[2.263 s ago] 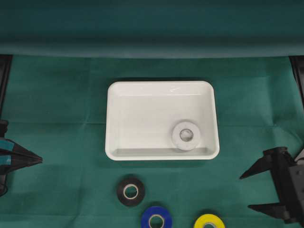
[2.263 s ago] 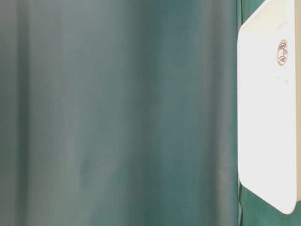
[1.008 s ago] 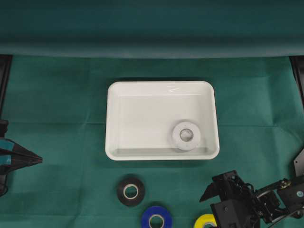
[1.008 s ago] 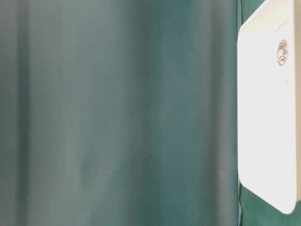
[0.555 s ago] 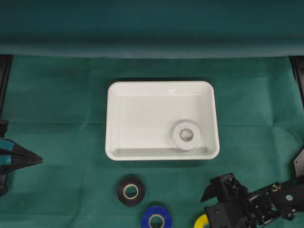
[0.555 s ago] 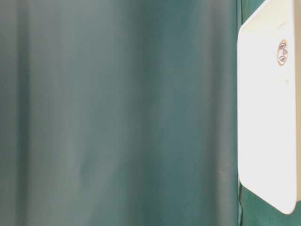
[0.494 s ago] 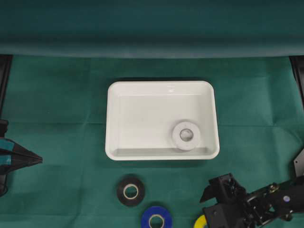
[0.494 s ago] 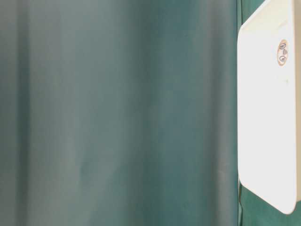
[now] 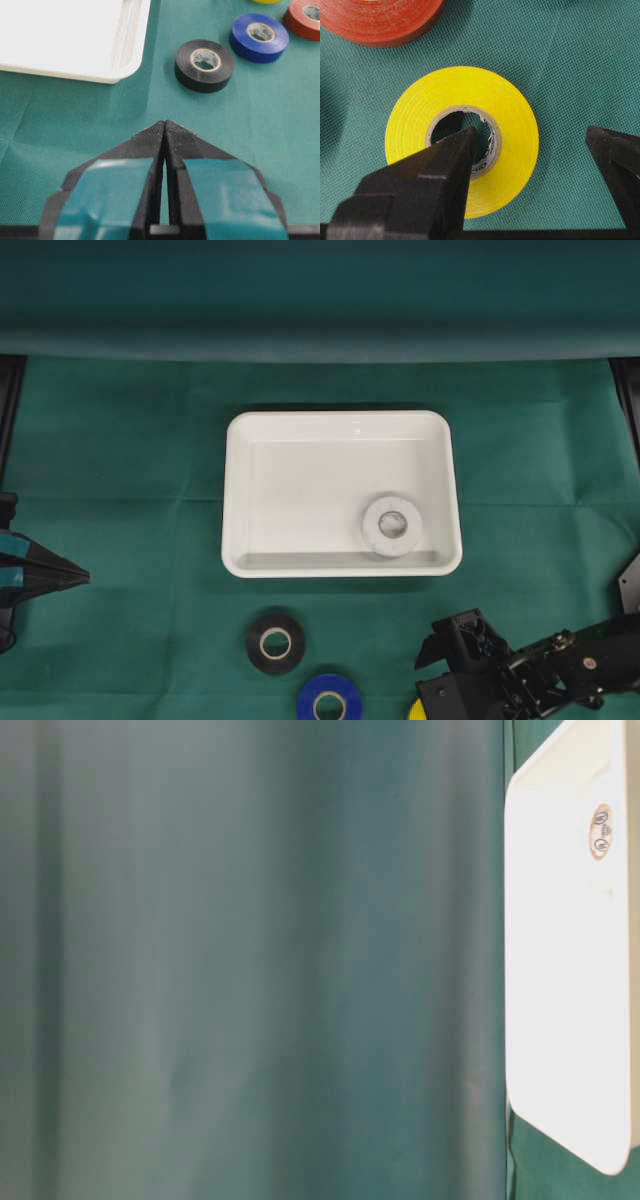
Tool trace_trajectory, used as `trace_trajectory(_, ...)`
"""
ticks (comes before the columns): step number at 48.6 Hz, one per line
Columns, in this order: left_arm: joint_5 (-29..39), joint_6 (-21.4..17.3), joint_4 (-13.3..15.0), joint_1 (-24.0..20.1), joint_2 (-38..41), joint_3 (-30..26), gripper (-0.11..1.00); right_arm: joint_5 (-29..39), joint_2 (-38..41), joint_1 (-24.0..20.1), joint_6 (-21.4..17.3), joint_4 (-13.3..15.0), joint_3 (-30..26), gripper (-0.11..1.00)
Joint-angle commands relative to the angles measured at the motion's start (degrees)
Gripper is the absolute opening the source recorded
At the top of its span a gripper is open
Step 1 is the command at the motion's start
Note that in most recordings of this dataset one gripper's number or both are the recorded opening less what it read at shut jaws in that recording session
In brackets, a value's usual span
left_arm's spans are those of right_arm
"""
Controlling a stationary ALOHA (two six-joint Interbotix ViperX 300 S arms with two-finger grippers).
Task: Put the tape into the white case with the right arm.
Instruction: 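Move the right gripper down onto the yellow tape roll and grasp it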
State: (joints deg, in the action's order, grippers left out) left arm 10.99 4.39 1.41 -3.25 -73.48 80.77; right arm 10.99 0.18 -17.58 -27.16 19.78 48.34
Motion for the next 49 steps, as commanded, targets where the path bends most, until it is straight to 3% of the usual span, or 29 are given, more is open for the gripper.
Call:
trace_trajectory(1, -0.6, 0.1, 0.0, -0.2, 0.4, -0.4, 0.00, -0.3, -0.7, -0.3, 0.0, 0.1, -1.0, 0.66)
trace_trajectory(5, -0.6, 0.1, 0.1, -0.2, 0.4, -0.5, 0.00, 0.0, -0.7, -0.3, 0.0, 0.1, -1.1, 0.60)
trace_trajectory(13, -0.6, 0.1, 0.1, -0.2, 0.4, -0.5, 0.00, 1.6, -0.7, -0.3, 0.0, 0.2, -2.3, 0.16)
trace_trajectory(18, -0.6, 0.1, 0.0, -0.2, 0.4, -0.5, 0.00, 2.5, -0.7, -0.3, 0.0, 0.1, -2.7, 0.01)
trace_trajectory(49, -0.6, 0.1, 0.0, -0.2, 0.4, -0.4, 0.00, 4.9, -1.6, -0.5, -0.5, -0.2, -4.7, 0.00)
